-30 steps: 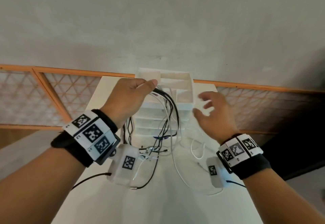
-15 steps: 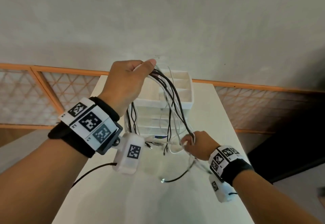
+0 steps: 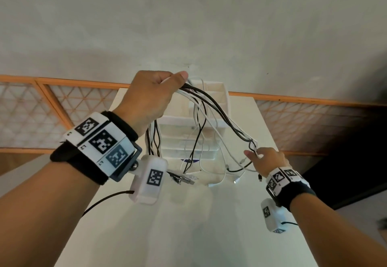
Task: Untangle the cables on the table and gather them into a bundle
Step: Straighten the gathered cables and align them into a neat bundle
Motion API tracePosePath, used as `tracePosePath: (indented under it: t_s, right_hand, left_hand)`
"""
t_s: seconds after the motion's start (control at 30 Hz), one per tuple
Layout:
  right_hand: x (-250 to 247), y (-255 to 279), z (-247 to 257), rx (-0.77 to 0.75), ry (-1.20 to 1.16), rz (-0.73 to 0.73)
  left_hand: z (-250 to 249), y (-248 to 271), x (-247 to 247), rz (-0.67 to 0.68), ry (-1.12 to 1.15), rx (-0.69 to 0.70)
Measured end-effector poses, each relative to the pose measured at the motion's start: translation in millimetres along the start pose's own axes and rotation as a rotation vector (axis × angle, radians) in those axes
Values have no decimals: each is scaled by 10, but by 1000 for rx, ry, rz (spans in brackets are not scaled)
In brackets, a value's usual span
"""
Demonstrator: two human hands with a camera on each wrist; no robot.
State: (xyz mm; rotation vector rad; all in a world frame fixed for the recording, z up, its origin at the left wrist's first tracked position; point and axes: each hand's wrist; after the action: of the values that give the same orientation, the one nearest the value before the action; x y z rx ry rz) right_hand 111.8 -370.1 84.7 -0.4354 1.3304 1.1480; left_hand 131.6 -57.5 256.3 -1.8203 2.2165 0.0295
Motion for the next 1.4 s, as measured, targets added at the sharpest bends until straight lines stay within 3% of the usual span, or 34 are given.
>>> tracePosePath:
  t_s: [0.27, 0.33, 0.47, 0.67, 0.8, 0.9, 1.0, 1.1, 1.23, 1.4]
  right_hand:
    - [-19, -110, 131, -149, -336, -9]
    - [-50, -96, 134, -182, -318, 22]
    - [101, -91, -11, -107, -273, -13]
    - [289, -97, -72, -18, -125, -30]
    - [260, -126, -50, -94, -151, 40]
    - [207, -159, -8, -219, -118, 8]
    - [27, -83, 119, -352, -112, -122]
    - [-78, -41, 137, -282, -79, -222]
    - [37, -41, -62, -39, 12, -20]
    - [249, -99, -122, -27, -93, 148]
  left_hand:
    - [115, 21, -14, 45, -169, -24]
    - [118, 17, -45, 19, -158, -9]
    - [-11, -45, -180, -55, 2, 14]
    - [-67, -42, -152, -34, 108, 3]
    - [-75, -55, -185, -6, 194, -7]
    - [-13, 7, -117, 86, 81, -54]
    - [90, 106, 24, 118, -136, -100]
    - [125, 115, 25, 97, -135, -90]
    - [56, 25, -170, 38, 15, -44]
    - [61, -29, -237, -25, 47, -37]
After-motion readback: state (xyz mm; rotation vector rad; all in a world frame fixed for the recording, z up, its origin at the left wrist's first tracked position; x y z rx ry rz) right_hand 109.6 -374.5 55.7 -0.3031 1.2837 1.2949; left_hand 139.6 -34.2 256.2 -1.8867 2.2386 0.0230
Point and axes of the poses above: each hand's wrist, its own y-axis away from the middle knuckle, its own x-axis out of the palm, z = x × y, and after that the axes turned 9 degrees about z, right-handed
